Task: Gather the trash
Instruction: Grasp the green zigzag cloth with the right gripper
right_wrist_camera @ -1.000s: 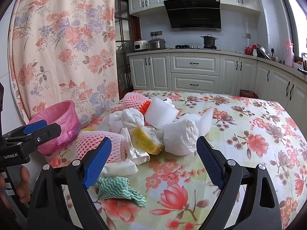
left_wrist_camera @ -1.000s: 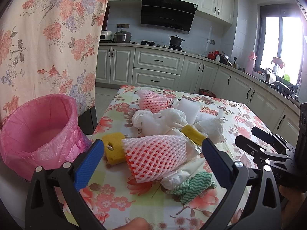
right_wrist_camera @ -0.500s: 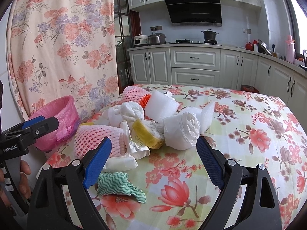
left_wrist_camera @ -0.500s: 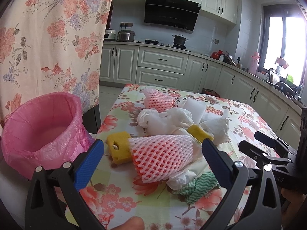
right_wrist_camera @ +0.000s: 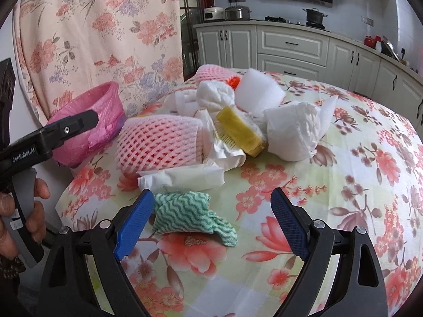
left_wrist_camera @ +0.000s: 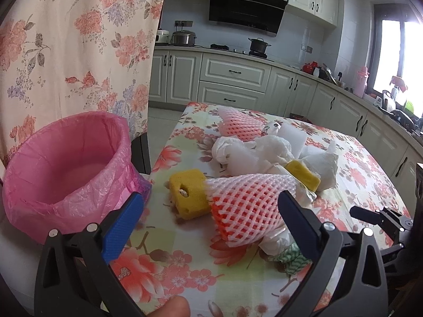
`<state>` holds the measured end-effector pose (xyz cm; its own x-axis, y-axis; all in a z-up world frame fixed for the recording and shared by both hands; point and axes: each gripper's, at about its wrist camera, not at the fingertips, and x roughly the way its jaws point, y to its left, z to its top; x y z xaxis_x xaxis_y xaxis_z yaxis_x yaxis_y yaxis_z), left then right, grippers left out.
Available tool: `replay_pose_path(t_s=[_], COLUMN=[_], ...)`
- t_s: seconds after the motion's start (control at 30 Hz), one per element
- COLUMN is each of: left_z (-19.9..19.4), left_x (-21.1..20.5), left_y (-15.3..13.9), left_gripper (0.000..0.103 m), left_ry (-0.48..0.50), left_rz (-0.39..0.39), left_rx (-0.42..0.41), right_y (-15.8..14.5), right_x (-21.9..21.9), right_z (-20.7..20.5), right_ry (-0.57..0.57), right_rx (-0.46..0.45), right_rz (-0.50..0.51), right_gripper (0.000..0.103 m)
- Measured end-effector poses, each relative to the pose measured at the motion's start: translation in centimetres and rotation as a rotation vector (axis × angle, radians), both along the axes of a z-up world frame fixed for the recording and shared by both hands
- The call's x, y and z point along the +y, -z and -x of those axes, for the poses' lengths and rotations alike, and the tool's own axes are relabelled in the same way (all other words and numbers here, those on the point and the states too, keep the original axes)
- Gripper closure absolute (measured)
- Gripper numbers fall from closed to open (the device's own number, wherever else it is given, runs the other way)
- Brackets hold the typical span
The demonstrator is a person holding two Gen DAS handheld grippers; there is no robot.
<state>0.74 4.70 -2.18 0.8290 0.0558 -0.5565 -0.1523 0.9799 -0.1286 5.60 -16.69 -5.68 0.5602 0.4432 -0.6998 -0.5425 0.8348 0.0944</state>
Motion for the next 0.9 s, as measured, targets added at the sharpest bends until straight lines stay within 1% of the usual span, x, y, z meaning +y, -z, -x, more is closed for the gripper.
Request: replay_pose_path(t_s=[0.13, 0.27, 0.3, 0.33, 0.37, 0.43, 0.47, 0.53, 0.63, 0.7, 0.8, 0.83, 0.9], left_z=[-0.3, -0.5, -0.6, -0.6, -0.7, -0.8, -0.8, -0.8, -0.8, -0.8, -0.9, -0.9, -1.0], left_x=[0.3, 0.5, 0.6, 0.7, 0.6, 0.7, 0.6, 0.4, -0.2, -0.7, -1.4, -1.7, -2.3], left_y=[0.4, 1.2, 1.4, 1.6, 1.8, 2.0, 2.0, 2.0, 2.1, 2.2, 2.6, 2.8, 3.1], left_gripper=[0.005, 0.005, 0.005, 0.006, 0.006, 0.006, 0.007, 0.008, 0.009, 0.012, 0.022, 0.027, 0.032], left_ry=[-0.002, -0.001, -0.003, -0.005, -0.007, -0.007, -0.007, -0.001, 0.016, 0.029, 0.058, 0.069, 0.084], left_rz=[0.002, 0.014, 0.018, 0.022, 0.025, 0.035, 0.034, 0.031, 0.028, 0.03, 0.045, 0.047, 0.044], left_rx=[0.011, 0.022, 0.025, 0.027, 0.027, 0.025, 0.026, 0.025, 0.025, 0.03, 0.05, 0.056, 0.064], right_y=[1.6, 2.7, 2.9, 3.1, 3.2, 3.6, 3.7, 3.6, 3.0, 2.5, 1.9, 1.7, 1.5], right_x=[1.6, 2.5, 2.7, 2.9, 3.1, 3.5, 3.5, 3.6, 3.3, 2.6, 1.8, 1.4, 0.8], right_z=[-0.1, -0.3, -0.4, -0.5, -0.6, -0.9, -1.0, -0.9, -0.9, -1.0, -1.0, -1.0, -1.3], right_ry=[-0.034, -0.05, -0.053, -0.056, -0.061, -0.073, -0.078, -0.088, -0.09, -0.089, -0.08, -0.074, -0.061], right_rx=[0.053, 0.086, 0.089, 0.093, 0.102, 0.124, 0.128, 0.125, 0.112, 0.109, 0.093, 0.087, 0.083], right_rz=[0.041, 0.073, 0.082, 0.092, 0.1, 0.1, 0.101, 0.101, 0.091, 0.085, 0.078, 0.075, 0.066], right_gripper=[0.018, 0.019, 0.02, 0.027, 0.03, 0.042, 0.043, 0.051, 0.056, 0.057, 0.057, 0.057, 0.058])
